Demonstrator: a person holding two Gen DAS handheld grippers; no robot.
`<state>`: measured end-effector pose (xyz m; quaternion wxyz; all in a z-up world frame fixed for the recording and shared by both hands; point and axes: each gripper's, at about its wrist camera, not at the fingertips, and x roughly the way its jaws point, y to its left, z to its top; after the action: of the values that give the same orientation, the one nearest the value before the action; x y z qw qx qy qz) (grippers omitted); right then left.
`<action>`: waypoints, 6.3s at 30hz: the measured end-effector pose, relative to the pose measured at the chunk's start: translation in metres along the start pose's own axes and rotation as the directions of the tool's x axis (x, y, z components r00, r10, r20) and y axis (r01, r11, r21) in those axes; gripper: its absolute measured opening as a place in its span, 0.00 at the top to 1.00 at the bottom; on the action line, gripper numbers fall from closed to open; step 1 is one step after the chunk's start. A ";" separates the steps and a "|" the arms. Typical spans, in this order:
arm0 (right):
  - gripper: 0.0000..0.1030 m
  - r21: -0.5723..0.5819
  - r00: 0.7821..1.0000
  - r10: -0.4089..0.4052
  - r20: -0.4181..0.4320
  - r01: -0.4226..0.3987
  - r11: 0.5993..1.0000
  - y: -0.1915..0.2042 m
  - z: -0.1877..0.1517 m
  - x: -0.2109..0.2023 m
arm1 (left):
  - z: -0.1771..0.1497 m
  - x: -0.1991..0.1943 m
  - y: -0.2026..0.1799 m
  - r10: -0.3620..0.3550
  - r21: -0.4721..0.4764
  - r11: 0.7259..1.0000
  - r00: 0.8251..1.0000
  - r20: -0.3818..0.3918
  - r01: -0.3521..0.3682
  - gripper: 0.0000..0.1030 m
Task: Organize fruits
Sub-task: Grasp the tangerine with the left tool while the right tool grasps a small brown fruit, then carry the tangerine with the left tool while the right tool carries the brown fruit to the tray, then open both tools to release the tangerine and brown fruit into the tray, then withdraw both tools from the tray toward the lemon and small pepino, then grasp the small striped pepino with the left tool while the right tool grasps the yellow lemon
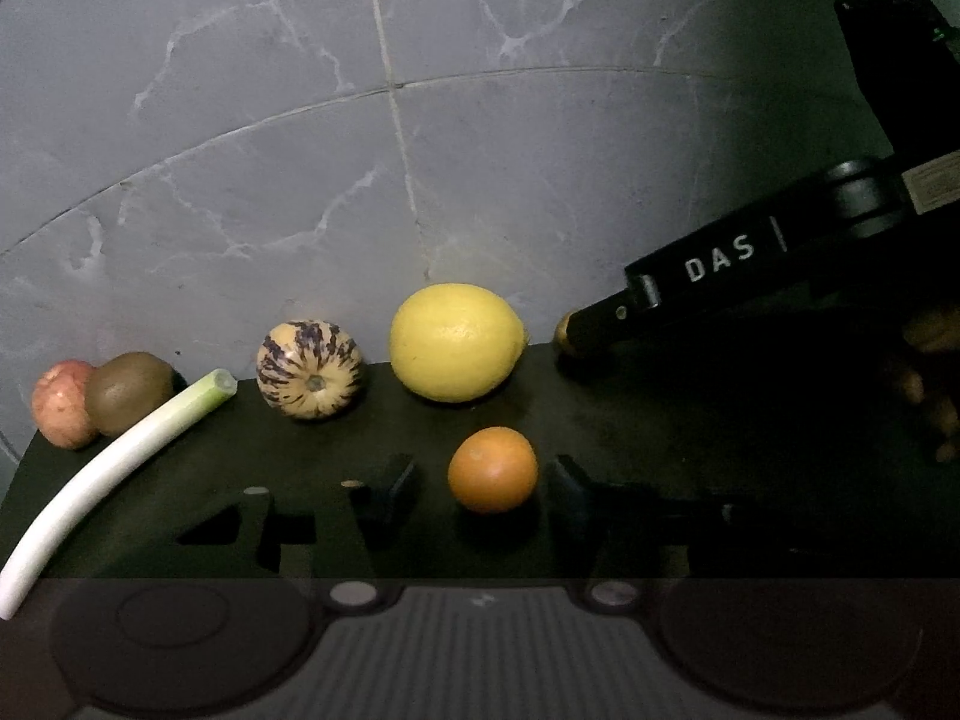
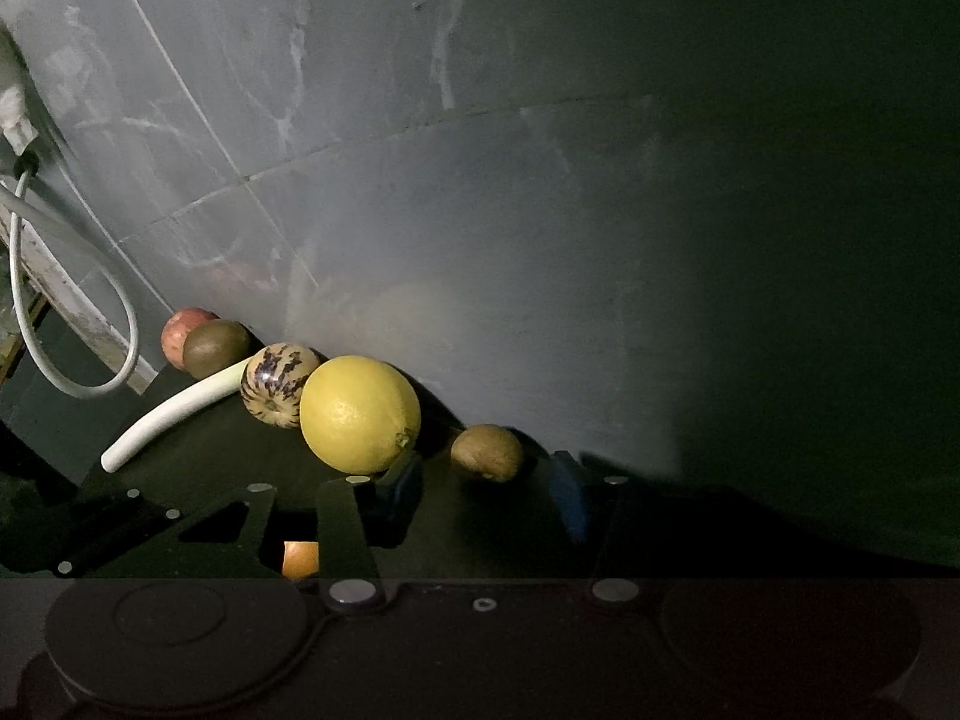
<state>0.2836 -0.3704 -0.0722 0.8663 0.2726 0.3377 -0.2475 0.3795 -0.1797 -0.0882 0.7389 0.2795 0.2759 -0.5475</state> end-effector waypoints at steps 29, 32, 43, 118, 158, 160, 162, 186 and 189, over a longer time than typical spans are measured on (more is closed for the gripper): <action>0.70 0.037 1.000 0.006 -0.018 -0.005 0.999 -0.006 0.003 0.014 | -0.001 0.007 0.000 -0.001 -0.069 0.998 1.000 -0.017 -0.001 0.65; 0.70 0.027 1.000 0.014 -0.017 -0.014 1.000 -0.010 0.000 0.011 | -0.002 0.005 -0.001 0.013 -0.092 0.996 1.000 -0.024 -0.015 0.65; 0.70 -0.019 0.999 0.042 -0.006 -0.042 0.999 -0.013 -0.007 -0.016 | -0.008 -0.021 0.002 0.076 -0.226 0.971 0.996 -0.036 -0.082 0.66; 0.69 -0.628 0.805 0.324 -0.496 -0.591 0.506 0.195 -0.199 -0.114 | -0.230 -0.263 -0.045 0.383 -0.763 0.423 0.859 -0.338 -0.489 0.61; 0.01 -0.427 0.997 -0.046 0.063 0.068 0.902 0.009 -0.040 -0.088 | -0.016 -0.092 0.066 0.204 -0.408 0.882 0.972 -0.115 -0.234 0.01; 0.01 -0.463 0.999 -0.029 0.045 0.046 0.885 0.007 -0.036 -0.080 | -0.007 -0.071 0.074 0.173 -0.383 0.901 0.978 -0.120 -0.206 0.01; 0.01 -0.509 1.000 -0.002 0.021 0.013 0.860 0.010 -0.032 -0.073 | 0.001 -0.054 0.083 0.135 -0.365 0.915 0.984 -0.120 -0.170 0.01; 0.25 -0.696 0.995 0.077 -0.060 -0.097 0.711 0.066 -0.017 0.011 | 0.085 0.037 0.098 -0.119 0.265 0.949 0.971 -0.206 0.173 0.06; 0.27 -0.685 0.995 0.079 -0.058 -0.098 0.722 0.070 -0.016 0.016 | 0.090 0.045 0.098 -0.154 0.278 0.936 0.961 -0.231 0.217 0.11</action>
<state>0.3292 -0.3134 -0.0721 0.9122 -0.0483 0.4024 -0.0601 0.4942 -0.2493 -0.0474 0.6001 0.4164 0.2893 -0.6188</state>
